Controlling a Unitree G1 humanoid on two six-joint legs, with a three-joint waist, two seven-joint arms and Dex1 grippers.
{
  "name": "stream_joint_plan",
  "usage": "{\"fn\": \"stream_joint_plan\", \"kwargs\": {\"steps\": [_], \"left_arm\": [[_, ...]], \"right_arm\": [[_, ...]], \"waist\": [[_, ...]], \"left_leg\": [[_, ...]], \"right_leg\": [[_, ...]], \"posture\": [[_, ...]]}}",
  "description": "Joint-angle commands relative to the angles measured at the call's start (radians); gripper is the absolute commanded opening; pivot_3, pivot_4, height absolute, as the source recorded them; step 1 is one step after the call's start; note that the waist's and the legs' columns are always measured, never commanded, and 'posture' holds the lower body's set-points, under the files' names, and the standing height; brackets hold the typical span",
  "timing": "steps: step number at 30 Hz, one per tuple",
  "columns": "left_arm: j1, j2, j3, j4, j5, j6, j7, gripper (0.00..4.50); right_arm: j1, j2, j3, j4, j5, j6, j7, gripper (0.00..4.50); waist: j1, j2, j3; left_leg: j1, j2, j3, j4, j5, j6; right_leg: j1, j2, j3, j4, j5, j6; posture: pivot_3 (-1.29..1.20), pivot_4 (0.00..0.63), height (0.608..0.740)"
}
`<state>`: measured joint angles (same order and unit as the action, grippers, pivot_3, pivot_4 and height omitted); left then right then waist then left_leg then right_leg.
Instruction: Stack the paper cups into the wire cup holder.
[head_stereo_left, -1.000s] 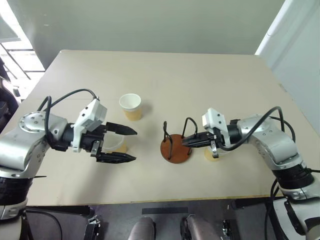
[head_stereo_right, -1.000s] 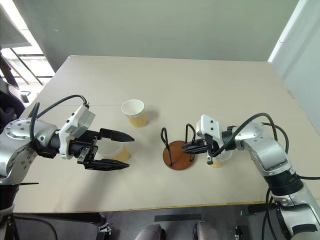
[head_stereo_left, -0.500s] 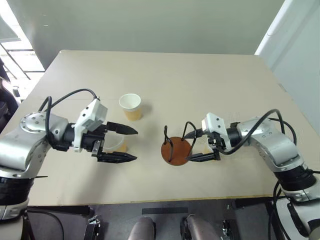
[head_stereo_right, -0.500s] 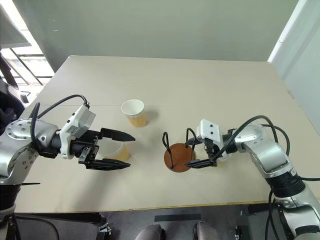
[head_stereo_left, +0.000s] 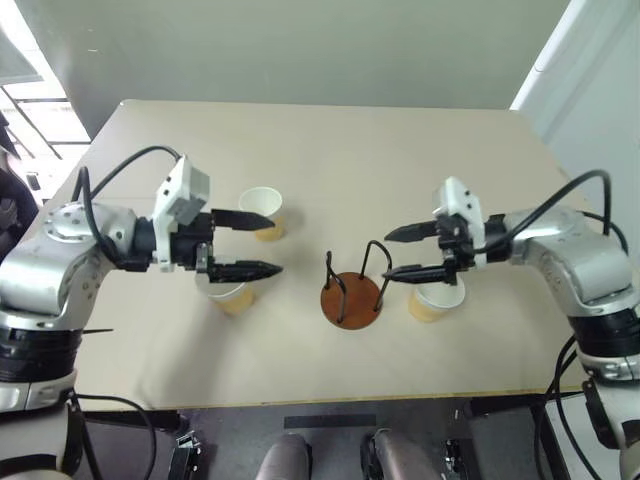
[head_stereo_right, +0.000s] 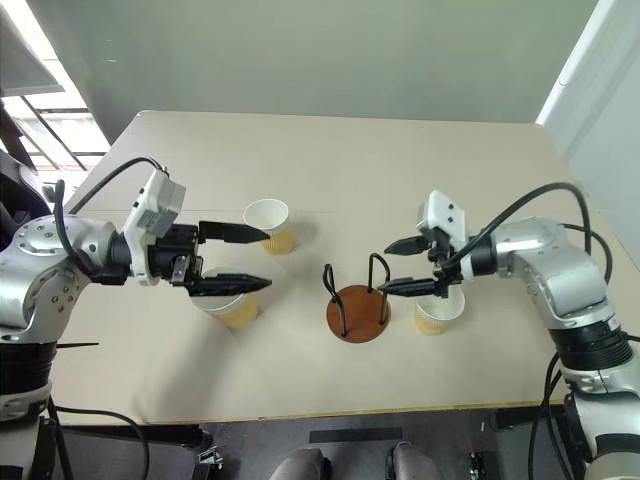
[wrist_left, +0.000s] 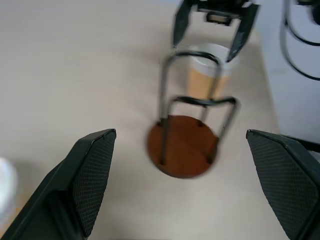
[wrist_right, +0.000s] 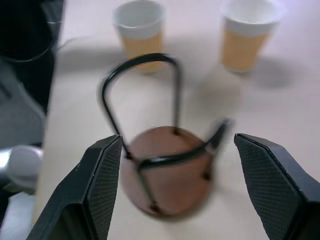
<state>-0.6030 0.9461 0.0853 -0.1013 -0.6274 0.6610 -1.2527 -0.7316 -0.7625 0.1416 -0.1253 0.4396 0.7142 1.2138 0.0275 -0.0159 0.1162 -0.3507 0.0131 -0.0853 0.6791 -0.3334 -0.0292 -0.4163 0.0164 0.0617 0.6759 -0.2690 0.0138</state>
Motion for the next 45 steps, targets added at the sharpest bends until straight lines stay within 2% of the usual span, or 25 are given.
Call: {"fn": "stream_joint_plan", "kwargs": {"steps": [1,7,15,22,25,29,33,39,45], "left_arm": [[-0.057,-0.001,0.02,0.017,0.005,0.011,0.033,4.5],[-0.098,-0.004,0.008,0.048,0.016,0.013,0.053,4.5],[-0.093,0.045,-0.008,0.023,-0.014,0.058,-0.032,4.5],[-0.061,0.071,-0.055,-0.017,-0.006,0.043,-0.136,4.5],[-0.097,0.057,-0.078,0.038,0.057,-0.015,-0.122,4.5],[-0.193,0.026,-0.135,0.225,0.287,-0.272,-0.011,4.5],[-0.25,-0.009,-0.158,0.327,0.392,-0.407,0.031,4.5],[-0.244,-0.029,-0.175,0.414,0.478,-0.522,0.041,4.5],[-0.31,-0.066,-0.19,0.55,0.544,-0.59,0.06,4.5]], "right_arm": [[-0.041,-0.02,-0.059,0.016,0.021,-0.002,-0.004,3.59],[-0.059,-0.032,-0.079,-0.01,0.055,0.042,-0.003,3.59],[0.004,-0.21,-0.107,-0.088,0.091,0.049,0.105,3.59],[0.047,-0.282,-0.119,-0.138,0.09,0.027,0.122,3.59],[0.02,-0.256,-0.119,-0.135,0.095,0.044,0.082,3.59],[-0.007,-0.225,-0.11,-0.122,0.092,0.05,0.051,3.59],[-0.04,-0.204,-0.1,-0.113,0.097,0.056,0.05,3.59],[-0.151,-0.117,-0.092,-0.067,0.084,-0.021,0.051,3.59],[-0.237,-0.061,-0.09,-0.016,0.08,-0.053,0.058,3.59]], "waist": [[0.0,0.0,0.0],[0.0,0.0,0.0],[0.006,0.0,0.0],[0.005,0.0,0.0],[0.004,0.0,0.0],[0.003,0.0,0.0],[0.003,0.0,0.0],[-0.002,0.0,0.0],[0.0,0.0,0.0]], "left_leg": [[0.0,0.0,0.0,-0.001,0.0,0.0],[0.0,0.0,0.0,-0.002,0.0,0.0],[-0.002,0.0,0.0,-0.003,0.0,0.0],[-0.001,0.0,0.0,-0.004,0.0,0.0],[-0.001,0.0,0.0,-0.003,0.0,0.0],[-0.001,0.0,-0.001,-0.002,0.001,0.002],[-0.002,0.0,-0.001,-0.001,0.002,0.003],[-0.006,-0.001,-0.003,-0.001,0.002,0.003],[-0.013,-0.001,-0.006,0.0,0.002,0.003]], "right_leg": [[0.0,0.0,0.0,-0.001,0.0,0.0],[-0.001,0.0,0.0,-0.002,0.0,0.0],[0.0,0.0,0.0,-0.007,0.0,0.001],[0.0,0.0,0.0,-0.008,0.001,0.001],[0.0,0.0,0.0,-0.007,0.001,0.002],[0.0,0.0,0.0,-0.006,0.002,0.002],[0.0,0.0,0.0,-0.006,0.003,0.003],[-0.002,0.0,-0.001,-0.01,0.003,0.003],[-0.007,0.0,-0.002,-0.012,0.003,0.003]], "posture": [[0.0,0.15,0.74],[0.0,0.15,0.74],[0.0,0.15,0.74],[0.0,0.15,0.74],[0.0,0.15,0.74],[0.0,0.15,0.74],[0.0,0.15,0.74],[0.0,0.15,0.74],[0.0,0.15,0.74]]}}
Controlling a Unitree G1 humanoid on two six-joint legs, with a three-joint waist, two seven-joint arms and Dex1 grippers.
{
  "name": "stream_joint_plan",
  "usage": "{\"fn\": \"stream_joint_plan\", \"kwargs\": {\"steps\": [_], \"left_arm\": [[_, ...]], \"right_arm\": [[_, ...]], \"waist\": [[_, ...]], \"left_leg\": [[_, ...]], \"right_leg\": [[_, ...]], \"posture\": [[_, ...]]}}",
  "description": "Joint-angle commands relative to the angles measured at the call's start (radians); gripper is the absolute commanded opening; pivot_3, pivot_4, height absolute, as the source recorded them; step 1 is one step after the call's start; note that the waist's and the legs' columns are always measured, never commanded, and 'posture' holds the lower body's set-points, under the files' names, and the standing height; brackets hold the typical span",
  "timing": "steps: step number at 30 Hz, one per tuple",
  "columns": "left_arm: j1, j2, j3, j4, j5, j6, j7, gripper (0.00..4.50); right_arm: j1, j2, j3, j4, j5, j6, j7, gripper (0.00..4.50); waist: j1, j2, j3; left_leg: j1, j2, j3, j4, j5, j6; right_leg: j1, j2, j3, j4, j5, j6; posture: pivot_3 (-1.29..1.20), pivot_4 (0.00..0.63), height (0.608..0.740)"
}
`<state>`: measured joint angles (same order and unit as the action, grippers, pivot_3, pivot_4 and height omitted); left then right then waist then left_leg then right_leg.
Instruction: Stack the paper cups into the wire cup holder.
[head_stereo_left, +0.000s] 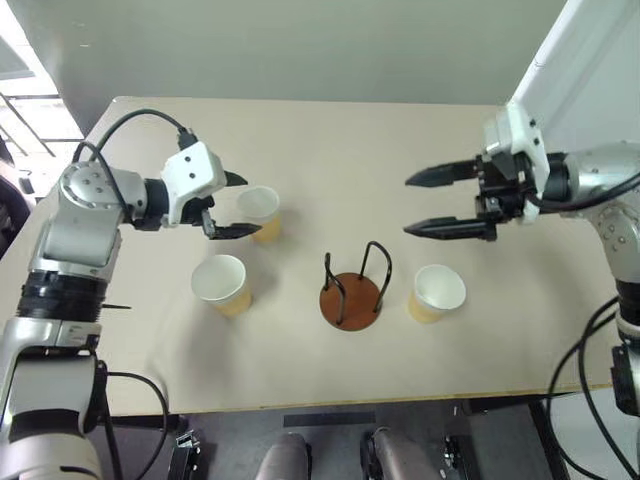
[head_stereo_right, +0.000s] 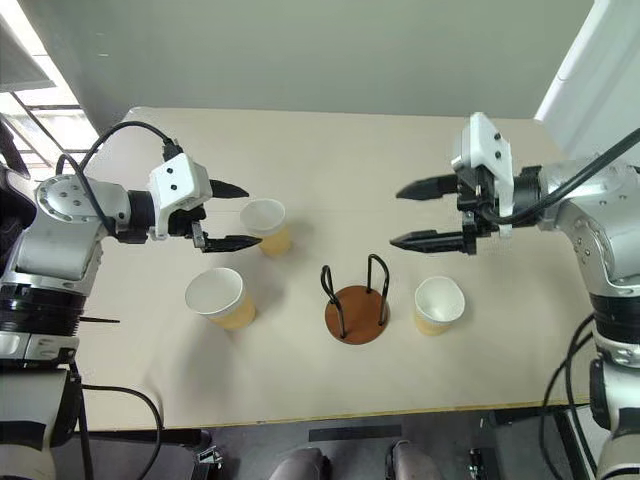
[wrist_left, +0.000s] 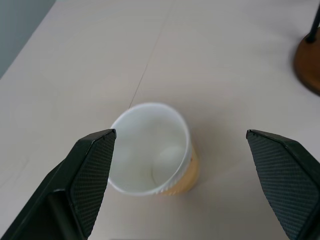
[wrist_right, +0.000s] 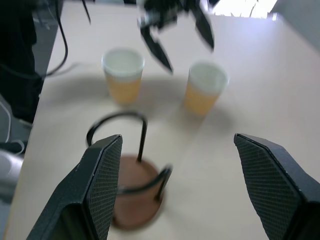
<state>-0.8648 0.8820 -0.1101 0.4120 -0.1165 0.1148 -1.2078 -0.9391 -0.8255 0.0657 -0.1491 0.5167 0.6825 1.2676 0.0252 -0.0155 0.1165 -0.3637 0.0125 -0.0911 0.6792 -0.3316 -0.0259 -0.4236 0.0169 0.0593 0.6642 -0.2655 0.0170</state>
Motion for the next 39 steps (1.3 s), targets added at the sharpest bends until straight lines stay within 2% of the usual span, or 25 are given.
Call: {"fn": "stream_joint_plan", "kwargs": {"steps": [1,5,13,25,39], "left_arm": [[-0.068,-0.008,-0.004,0.06,0.054,-0.06,0.023,4.5],[-0.168,-0.042,-0.05,0.131,0.143,-0.124,0.061,4.5],[-0.271,-0.084,-0.118,0.164,0.25,-0.187,0.054,4.5],[-0.245,-0.042,-0.179,0.08,0.335,-0.179,-0.051,4.5],[-0.169,-0.062,-0.181,0.106,0.358,-0.155,-0.028,4.5]], "right_arm": [[-0.031,0.003,-0.012,0.012,0.0,-0.024,0.005,3.59],[-0.017,0.005,-0.008,0.011,0.0,-0.027,0.008,3.59],[-0.004,-0.03,-0.011,-0.008,0.011,0.012,0.025,3.59],[-0.015,-0.062,0.0,0.034,-0.009,0.006,0.054,3.59],[-0.015,-0.058,0.012,0.046,-0.027,-0.015,0.068,3.59]], "waist": [[0.006,0.0,0.0],[0.021,0.0,0.0],[0.022,0.0,0.0],[0.018,0.0,0.0],[0.016,0.0,0.0]], "left_leg": [[-0.002,0.0,-0.001,0.001,0.0,0.0],[-0.005,-0.001,-0.002,0.002,0.0,0.0],[-0.005,-0.001,-0.002,0.002,0.0,0.0],[-0.005,-0.001,-0.002,0.002,0.0,0.0],[-0.005,-0.001,-0.002,0.003,0.0,0.0]], "right_leg": [[0.0,0.0,-0.001,0.0,0.0,0.0],[-0.002,0.0,-0.001,-0.002,0.001,0.001],[-0.002,-0.001,-0.001,-0.002,0.001,0.001],[-0.002,-0.001,-0.001,-0.001,0.001,0.001],[-0.002,-0.001,-0.001,-0.001,0.001,0.001]], "posture": [[0.0,0.15,0.74],[0.0,0.15,0.74],[0.0,0.15,0.74],[0.0,0.15,0.74],[0.0,0.15,0.74]]}}
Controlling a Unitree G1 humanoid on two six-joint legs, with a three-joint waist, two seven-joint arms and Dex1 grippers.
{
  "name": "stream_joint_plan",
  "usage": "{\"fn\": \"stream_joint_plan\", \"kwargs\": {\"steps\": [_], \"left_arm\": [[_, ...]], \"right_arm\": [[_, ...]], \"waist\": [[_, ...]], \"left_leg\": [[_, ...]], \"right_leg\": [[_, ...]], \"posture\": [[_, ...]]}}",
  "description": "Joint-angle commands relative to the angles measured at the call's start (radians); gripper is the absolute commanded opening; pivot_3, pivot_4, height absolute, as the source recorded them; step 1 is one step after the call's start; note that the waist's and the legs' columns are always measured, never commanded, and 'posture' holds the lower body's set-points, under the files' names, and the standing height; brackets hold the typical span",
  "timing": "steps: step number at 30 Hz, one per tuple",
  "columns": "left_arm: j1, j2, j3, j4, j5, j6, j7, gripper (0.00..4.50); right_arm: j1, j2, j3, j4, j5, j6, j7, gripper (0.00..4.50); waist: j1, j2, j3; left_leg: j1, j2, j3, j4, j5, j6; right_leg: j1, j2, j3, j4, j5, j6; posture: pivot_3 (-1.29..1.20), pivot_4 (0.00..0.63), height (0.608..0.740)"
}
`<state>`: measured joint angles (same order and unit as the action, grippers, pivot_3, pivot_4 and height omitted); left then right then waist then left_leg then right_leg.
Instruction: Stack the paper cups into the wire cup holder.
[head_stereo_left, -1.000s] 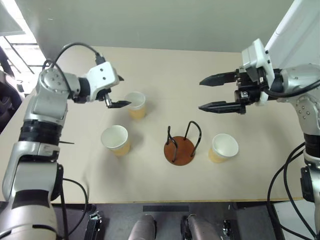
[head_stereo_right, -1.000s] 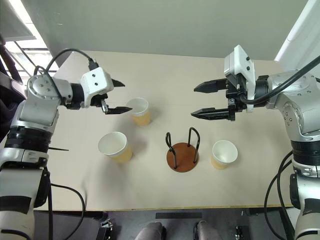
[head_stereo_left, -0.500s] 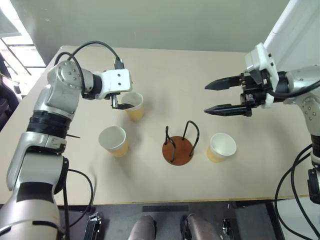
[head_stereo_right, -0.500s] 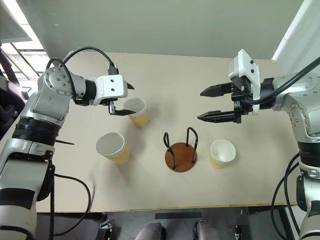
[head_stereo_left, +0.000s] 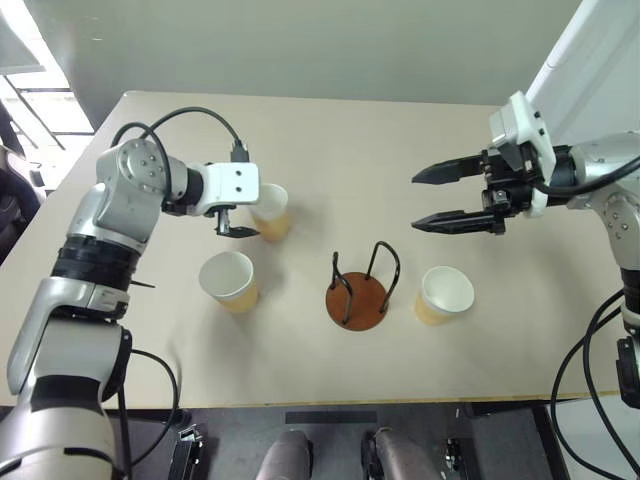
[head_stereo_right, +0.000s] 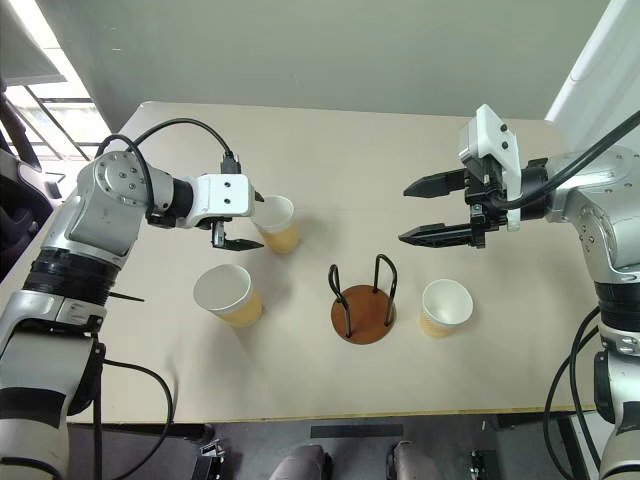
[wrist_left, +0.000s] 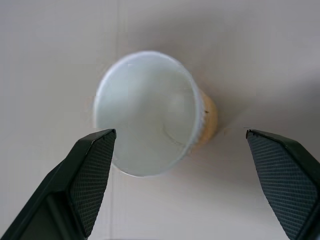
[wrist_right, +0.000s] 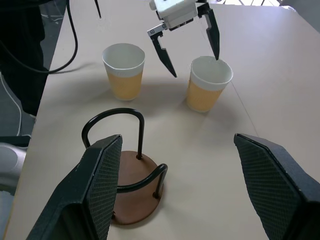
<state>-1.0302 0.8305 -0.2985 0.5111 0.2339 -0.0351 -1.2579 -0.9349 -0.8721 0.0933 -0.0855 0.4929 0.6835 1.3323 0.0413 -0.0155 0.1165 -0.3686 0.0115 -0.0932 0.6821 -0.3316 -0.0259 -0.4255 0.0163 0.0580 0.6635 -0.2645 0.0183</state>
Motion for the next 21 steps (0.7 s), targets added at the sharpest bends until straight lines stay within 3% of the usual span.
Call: {"fn": "stream_joint_plan", "kwargs": {"steps": [1,9,10,12,21], "left_arm": [[-0.007,-0.021,0.004,0.027,0.015,-0.016,0.039,4.5],[-0.06,-0.099,-0.01,0.161,0.041,-0.062,0.091,4.5],[-0.068,-0.106,-0.012,0.175,0.041,-0.069,0.089,4.32],[-0.082,-0.116,-0.015,0.199,0.036,-0.081,0.071,3.92],[-0.168,-0.114,-0.014,0.287,0.008,-0.108,-0.083,0.75]], "right_arm": [[-0.017,-0.011,-0.015,-0.019,-0.005,-0.019,0.002,3.59],[-0.005,-0.01,-0.017,-0.028,-0.01,-0.023,-0.006,3.59],[-0.004,-0.011,-0.018,-0.027,-0.01,-0.023,-0.007,3.62],[-0.004,-0.012,-0.018,-0.025,-0.011,-0.023,-0.007,3.64],[0.008,-0.032,-0.003,-0.006,-0.036,-0.045,0.024,3.64]], "waist": [[0.001,0.0,0.0],[0.001,0.0,0.0],[0.002,0.0,0.0],[0.001,0.0,0.0],[0.002,0.0,0.0]], "left_leg": [[0.0,0.0,0.0,0.0,0.0,0.0],[0.0,0.0,0.0,0.001,0.0,0.0],[0.0,0.0,0.0,0.001,0.0,0.0],[0.0,0.0,0.0,0.001,0.0,0.0],[0.0,0.0,0.0,0.001,0.0,0.0]], "right_leg": [[0.0,0.0,0.0,0.0,0.0,0.0],[0.0,0.0,0.0,0.001,0.0,0.0],[0.0,0.0,0.0,0.001,0.0,0.0],[0.0,0.0,0.0,0.001,0.0,0.0],[0.0,0.0,0.0,0.0,0.0,0.0]], "posture": [[0.0,0.15,0.74],[0.0,0.15,0.74],[0.0,0.15,0.74],[0.0,0.15,0.74],[0.0,0.15,0.74]]}}
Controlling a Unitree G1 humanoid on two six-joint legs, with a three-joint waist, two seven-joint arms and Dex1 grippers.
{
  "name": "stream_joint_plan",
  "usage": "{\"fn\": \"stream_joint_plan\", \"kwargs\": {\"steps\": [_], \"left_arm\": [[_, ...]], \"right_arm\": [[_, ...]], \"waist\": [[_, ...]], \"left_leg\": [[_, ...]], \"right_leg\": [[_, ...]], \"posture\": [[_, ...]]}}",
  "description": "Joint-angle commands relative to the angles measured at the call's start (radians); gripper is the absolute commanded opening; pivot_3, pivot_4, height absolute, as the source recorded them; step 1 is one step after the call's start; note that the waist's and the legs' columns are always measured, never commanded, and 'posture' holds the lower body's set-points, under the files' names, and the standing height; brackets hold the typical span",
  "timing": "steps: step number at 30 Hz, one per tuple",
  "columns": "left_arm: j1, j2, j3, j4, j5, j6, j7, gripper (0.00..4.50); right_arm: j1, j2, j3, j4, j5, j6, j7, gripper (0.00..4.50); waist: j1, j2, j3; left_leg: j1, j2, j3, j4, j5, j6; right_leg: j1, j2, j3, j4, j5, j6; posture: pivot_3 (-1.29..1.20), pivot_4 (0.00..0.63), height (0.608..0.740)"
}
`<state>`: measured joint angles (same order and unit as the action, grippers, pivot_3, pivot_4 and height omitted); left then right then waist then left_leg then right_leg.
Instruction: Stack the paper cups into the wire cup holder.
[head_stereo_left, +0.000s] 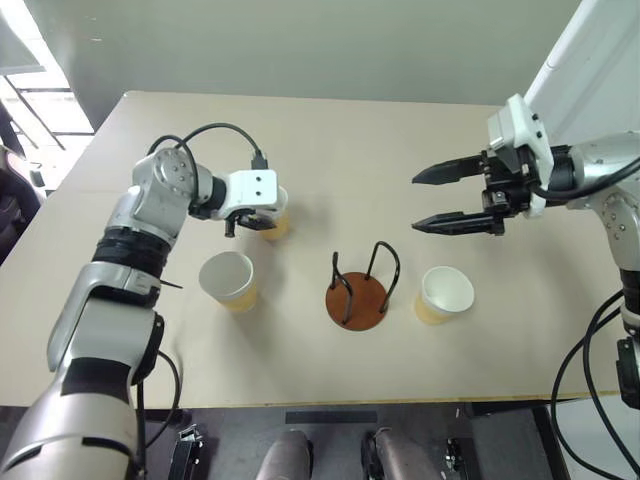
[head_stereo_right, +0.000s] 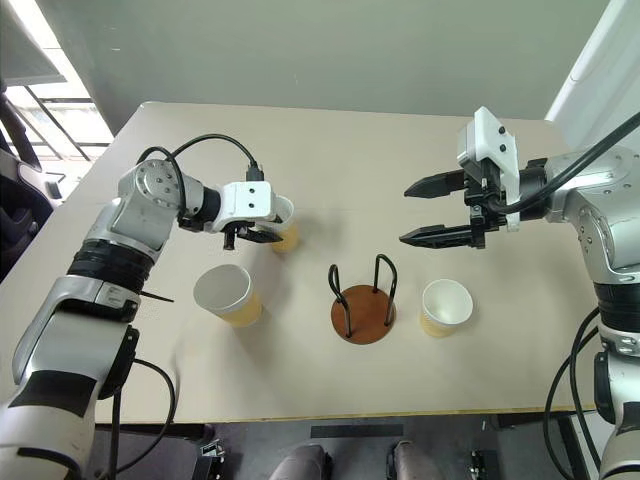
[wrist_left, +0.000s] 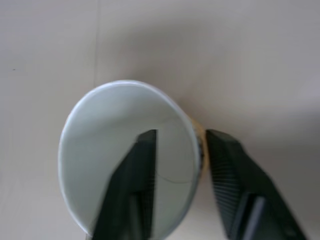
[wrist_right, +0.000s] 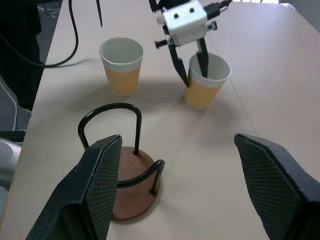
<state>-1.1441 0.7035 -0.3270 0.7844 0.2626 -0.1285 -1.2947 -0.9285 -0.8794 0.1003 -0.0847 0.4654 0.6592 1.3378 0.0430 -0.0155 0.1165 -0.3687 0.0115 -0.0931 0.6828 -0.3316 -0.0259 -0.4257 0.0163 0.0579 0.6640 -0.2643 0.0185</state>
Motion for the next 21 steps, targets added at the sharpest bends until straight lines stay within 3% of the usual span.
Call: {"fn": "stream_joint_plan", "kwargs": {"steps": [1,2,11,21], "left_arm": [[-0.063,0.016,0.016,0.024,-0.022,-0.017,-0.062,0.28],[-0.069,0.017,0.018,0.03,-0.026,-0.017,-0.079,0.03],[-0.081,0.032,0.025,0.002,-0.076,0.023,-0.245,0.03],[-0.357,-0.099,0.066,0.061,-0.191,0.159,-0.32,0.03]], "right_arm": [[0.004,-0.026,-0.009,-0.004,-0.011,-0.025,0.022,3.64],[0.006,-0.027,-0.009,-0.001,-0.013,-0.029,0.023,3.64],[0.012,-0.023,-0.004,0.018,-0.026,-0.037,0.038,3.64],[0.036,-0.078,-0.005,0.033,-0.048,-0.056,0.082,3.64]], "waist": [[0.001,0.0,0.0],[0.001,0.0,0.0],[0.0,0.0,0.0],[0.013,0.0,0.0]], "left_leg": [[0.0,0.0,0.0,0.0,0.0,0.0],[0.0,0.0,0.0,0.0,0.0,0.0],[0.0,0.0,0.0,0.0,0.0,0.0],[-0.009,0.0,0.0,0.007,-0.002,0.003]], "right_leg": [[0.0,0.0,0.0,0.0,0.0,0.0],[0.0,0.0,0.0,0.0,0.0,0.0],[0.0,0.0,0.0,0.0,0.0,0.0],[-0.003,0.0,-0.001,-0.001,0.003,0.004]], "posture": [[0.0,0.15,0.74],[0.0,0.15,0.74],[0.0,0.15,0.74],[0.0,0.15,0.74]]}}
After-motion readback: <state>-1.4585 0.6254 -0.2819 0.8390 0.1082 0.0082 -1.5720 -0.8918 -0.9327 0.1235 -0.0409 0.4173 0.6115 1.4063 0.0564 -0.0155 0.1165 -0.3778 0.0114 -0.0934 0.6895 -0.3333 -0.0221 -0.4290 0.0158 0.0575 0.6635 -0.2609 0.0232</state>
